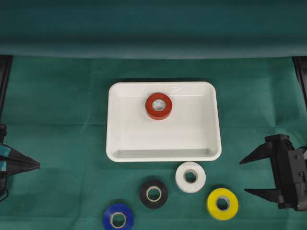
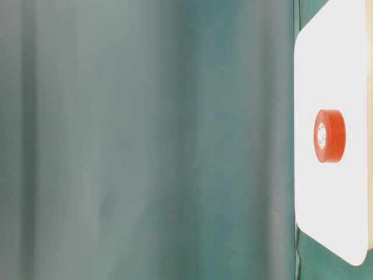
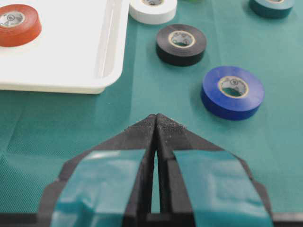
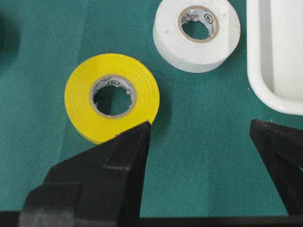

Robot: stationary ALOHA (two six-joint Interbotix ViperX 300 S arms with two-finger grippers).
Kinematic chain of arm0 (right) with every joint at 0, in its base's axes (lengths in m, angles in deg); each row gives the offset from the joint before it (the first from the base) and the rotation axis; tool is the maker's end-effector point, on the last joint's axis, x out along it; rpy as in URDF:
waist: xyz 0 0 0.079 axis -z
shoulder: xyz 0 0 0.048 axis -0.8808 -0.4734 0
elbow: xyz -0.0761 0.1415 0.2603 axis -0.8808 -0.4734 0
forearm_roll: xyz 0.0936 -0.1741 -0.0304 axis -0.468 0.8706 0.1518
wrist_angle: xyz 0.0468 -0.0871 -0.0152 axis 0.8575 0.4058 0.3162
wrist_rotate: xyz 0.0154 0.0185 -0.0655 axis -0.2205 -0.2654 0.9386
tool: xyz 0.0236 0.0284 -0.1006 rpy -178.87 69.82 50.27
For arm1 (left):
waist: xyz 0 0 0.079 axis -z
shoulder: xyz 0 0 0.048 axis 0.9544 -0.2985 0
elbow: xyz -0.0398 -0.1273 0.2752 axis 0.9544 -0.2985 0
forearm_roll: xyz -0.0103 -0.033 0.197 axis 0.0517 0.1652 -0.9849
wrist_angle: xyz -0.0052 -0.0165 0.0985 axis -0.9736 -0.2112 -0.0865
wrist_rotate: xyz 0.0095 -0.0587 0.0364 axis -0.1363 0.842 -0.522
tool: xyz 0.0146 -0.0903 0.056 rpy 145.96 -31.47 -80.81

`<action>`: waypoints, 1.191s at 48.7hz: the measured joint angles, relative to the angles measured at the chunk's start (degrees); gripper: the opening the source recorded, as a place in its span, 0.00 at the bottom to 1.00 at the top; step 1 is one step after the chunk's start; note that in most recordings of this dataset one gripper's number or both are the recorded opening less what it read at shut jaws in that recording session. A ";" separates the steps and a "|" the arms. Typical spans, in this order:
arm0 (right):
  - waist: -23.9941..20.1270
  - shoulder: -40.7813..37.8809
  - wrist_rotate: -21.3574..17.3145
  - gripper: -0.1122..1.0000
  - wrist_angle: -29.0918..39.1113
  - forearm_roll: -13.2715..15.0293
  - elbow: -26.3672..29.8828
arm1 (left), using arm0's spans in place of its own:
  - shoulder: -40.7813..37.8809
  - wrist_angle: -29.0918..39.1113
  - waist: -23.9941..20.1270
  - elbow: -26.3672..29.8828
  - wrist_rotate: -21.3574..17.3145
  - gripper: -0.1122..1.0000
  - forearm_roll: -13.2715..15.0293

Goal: Put the tape into the white case with the right arm.
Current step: 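Withdraw the open right gripper to the right side, then move the right gripper down onto the black tape roll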

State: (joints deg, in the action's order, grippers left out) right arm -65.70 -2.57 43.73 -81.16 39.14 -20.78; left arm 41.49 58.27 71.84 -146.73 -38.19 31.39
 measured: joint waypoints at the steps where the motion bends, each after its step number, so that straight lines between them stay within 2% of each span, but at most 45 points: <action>1: 0.00 -0.09 -0.09 0.59 0.00 0.09 -0.09 | 0.00 0.00 0.00 0.00 0.00 0.10 0.00; 13: 0.00 -1.23 0.00 0.59 -2.11 0.18 0.09 | 0.00 0.00 0.00 0.00 0.00 0.10 0.00; 29: -0.44 -7.47 0.00 0.59 -4.04 0.26 2.99 | 0.00 0.00 0.00 0.00 0.00 0.10 0.00; 35: -1.23 -10.99 -0.09 0.59 -4.75 0.26 5.45 | 0.00 0.00 -0.09 0.00 0.09 0.10 0.00; 58: -4.31 -30.59 0.09 0.59 -5.36 0.35 20.48 | 0.00 0.00 0.00 0.00 0.00 0.10 0.00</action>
State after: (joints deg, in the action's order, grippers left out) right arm -70.00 -33.16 43.82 -86.53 39.49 -0.30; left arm 41.49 58.27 71.84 -146.73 -38.19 31.39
